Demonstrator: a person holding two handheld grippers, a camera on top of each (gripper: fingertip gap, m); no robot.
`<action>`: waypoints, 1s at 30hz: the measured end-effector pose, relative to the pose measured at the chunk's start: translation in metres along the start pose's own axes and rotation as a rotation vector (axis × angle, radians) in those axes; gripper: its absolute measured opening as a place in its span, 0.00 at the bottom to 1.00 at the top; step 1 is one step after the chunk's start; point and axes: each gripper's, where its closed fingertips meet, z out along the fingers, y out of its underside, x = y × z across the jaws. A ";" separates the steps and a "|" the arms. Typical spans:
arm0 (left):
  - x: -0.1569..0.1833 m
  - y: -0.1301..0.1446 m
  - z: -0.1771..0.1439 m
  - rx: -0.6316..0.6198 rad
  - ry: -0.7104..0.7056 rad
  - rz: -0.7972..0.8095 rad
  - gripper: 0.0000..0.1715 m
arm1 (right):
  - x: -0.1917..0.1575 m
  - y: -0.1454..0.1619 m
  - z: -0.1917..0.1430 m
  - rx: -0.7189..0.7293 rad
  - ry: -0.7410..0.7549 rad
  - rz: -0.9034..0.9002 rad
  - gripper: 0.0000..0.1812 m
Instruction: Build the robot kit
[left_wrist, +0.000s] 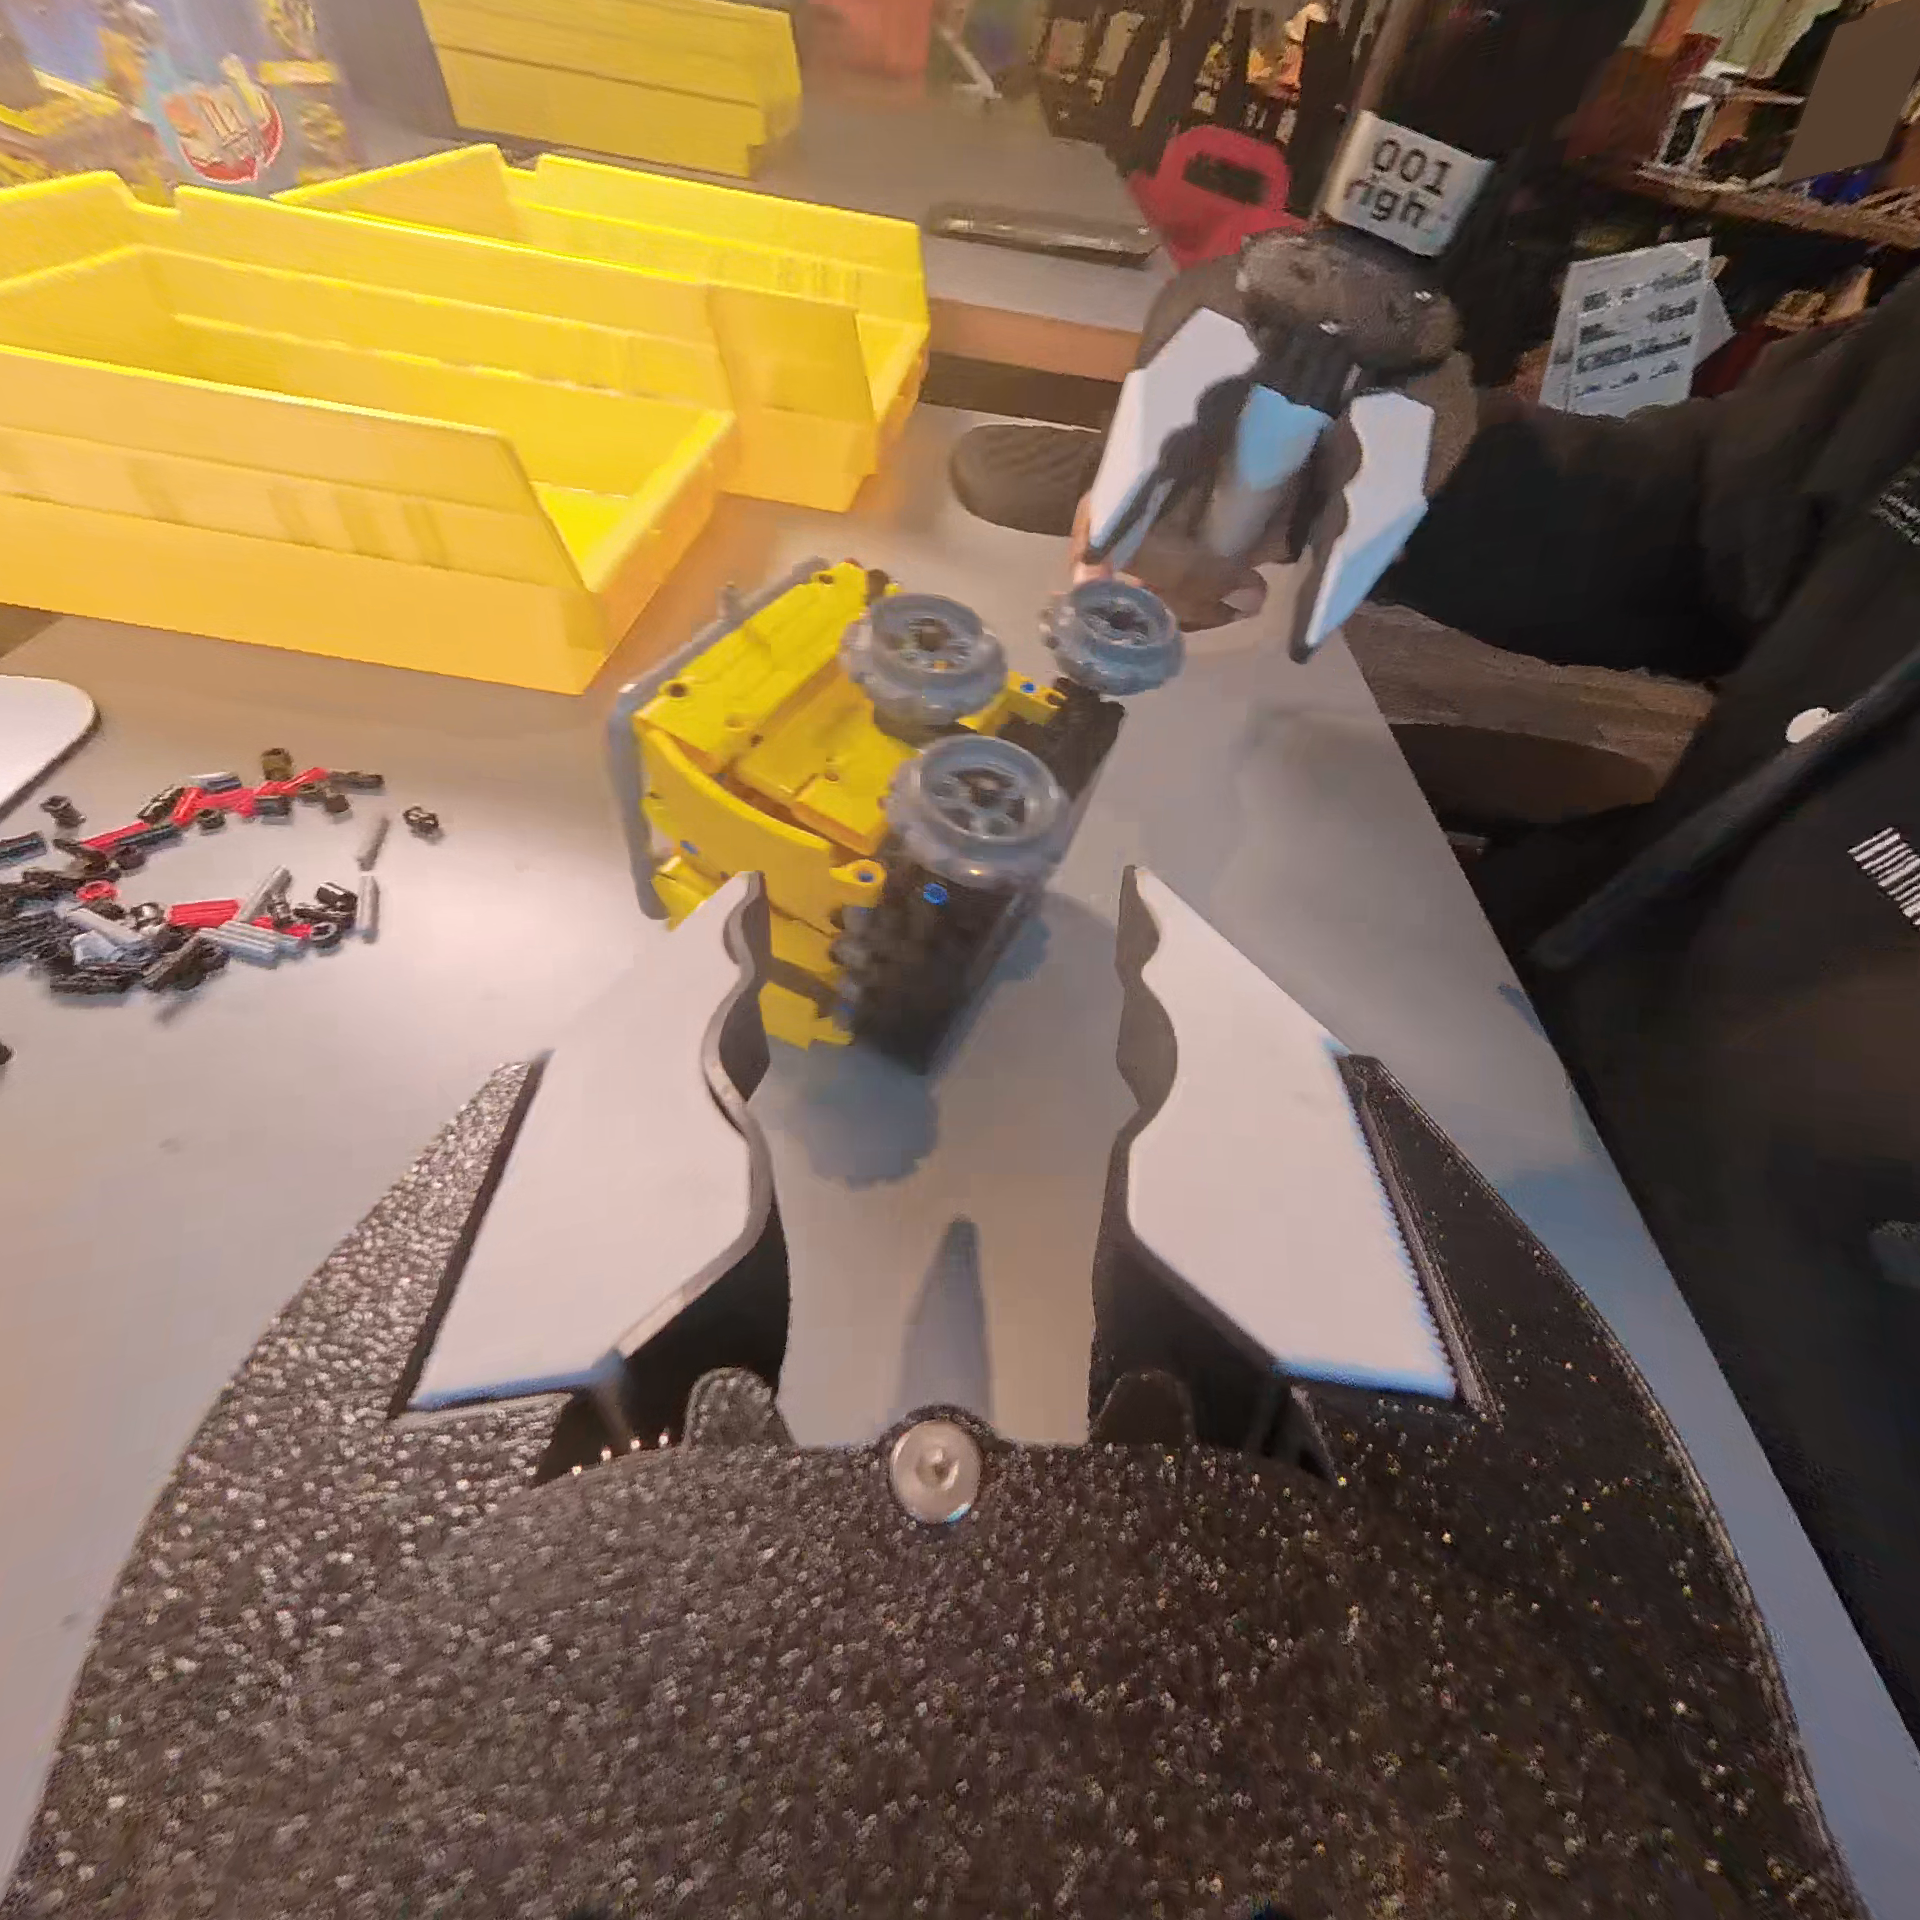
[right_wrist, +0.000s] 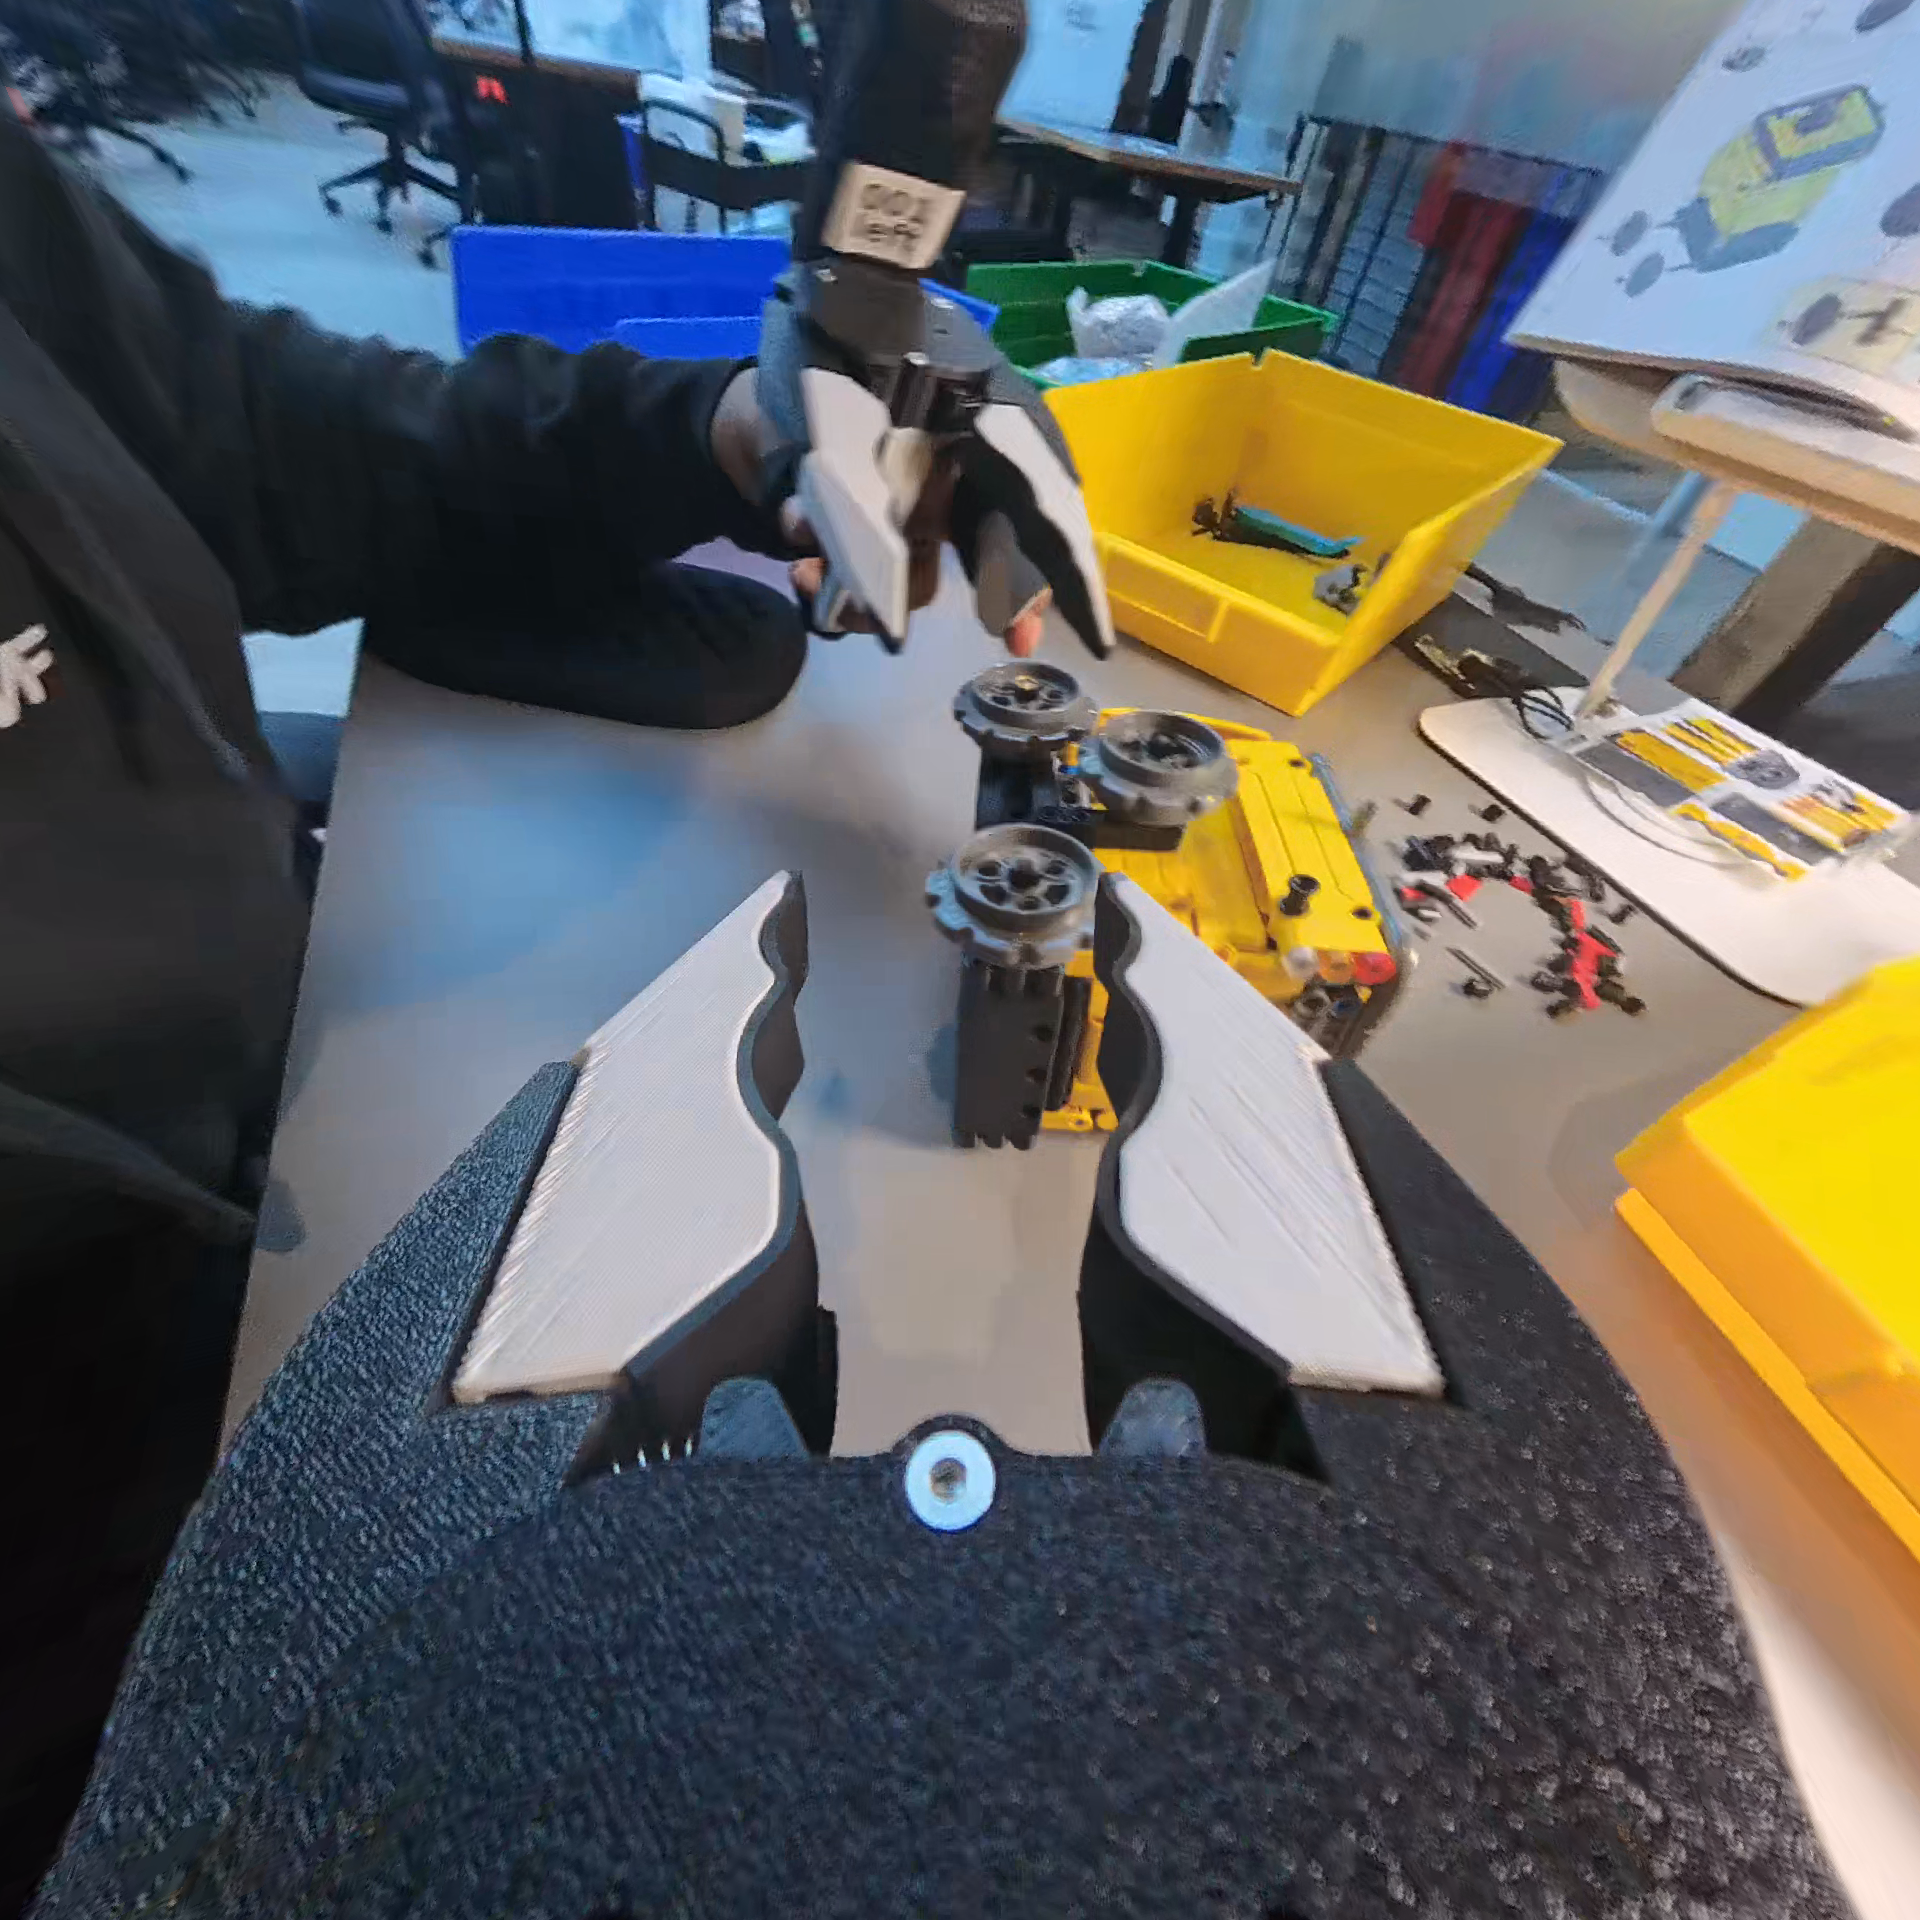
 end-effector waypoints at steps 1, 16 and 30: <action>0.002 0.001 0.002 -0.004 -0.006 0.009 0.38 | 0.010 0.004 -0.004 -0.011 0.030 0.022 0.30; -0.002 0.013 0.037 -0.110 -0.127 0.225 0.23 | 0.019 0.023 0.023 -0.114 0.109 -0.148 0.21; -0.007 0.025 0.022 -0.121 -0.222 0.445 0.23 | 0.015 0.018 0.039 -0.138 0.221 -0.695 0.20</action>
